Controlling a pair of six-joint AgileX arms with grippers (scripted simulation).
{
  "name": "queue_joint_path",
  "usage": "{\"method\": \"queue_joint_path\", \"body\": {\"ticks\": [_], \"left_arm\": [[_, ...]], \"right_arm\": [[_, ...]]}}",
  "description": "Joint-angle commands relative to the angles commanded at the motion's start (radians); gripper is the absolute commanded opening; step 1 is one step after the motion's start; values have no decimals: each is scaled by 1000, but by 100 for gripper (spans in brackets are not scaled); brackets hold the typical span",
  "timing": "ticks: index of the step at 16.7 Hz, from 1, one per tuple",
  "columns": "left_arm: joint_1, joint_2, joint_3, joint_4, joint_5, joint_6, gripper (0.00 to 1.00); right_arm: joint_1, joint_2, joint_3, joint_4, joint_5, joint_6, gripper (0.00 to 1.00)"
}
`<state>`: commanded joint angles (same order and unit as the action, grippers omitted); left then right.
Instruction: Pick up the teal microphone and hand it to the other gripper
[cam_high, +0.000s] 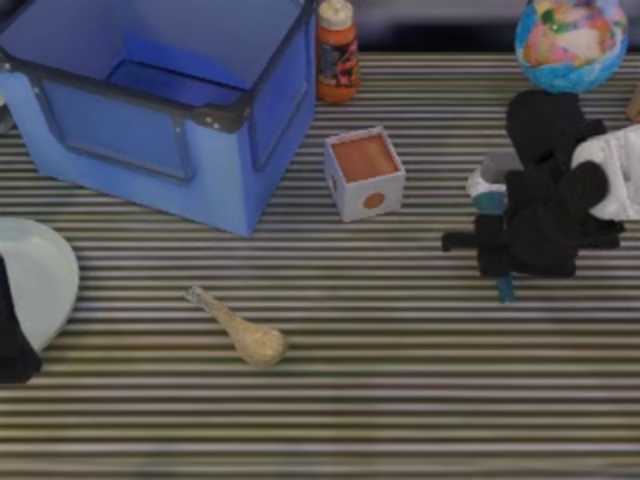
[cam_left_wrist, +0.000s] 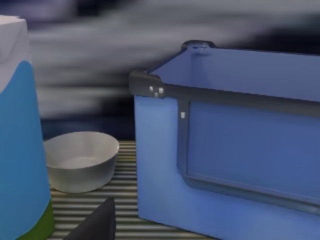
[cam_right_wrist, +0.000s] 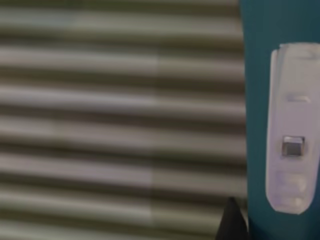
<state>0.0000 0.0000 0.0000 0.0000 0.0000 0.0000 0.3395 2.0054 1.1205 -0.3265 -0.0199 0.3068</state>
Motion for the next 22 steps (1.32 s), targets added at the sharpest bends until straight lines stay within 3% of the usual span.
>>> {"method": "queue_joint_path", "body": {"ticks": [14,18,22], "left_arm": [[0,0,0,0,0,0,100],[0,0,0,0,0,0,100],[0,0,0,0,0,0,100]], "right_arm": [[-13,-273,-319,1116,-373,-250,0],[-16,-330,-359,1242,-422,-287,0],[-16,-332,-360,1248,-424,-289,0]]}}
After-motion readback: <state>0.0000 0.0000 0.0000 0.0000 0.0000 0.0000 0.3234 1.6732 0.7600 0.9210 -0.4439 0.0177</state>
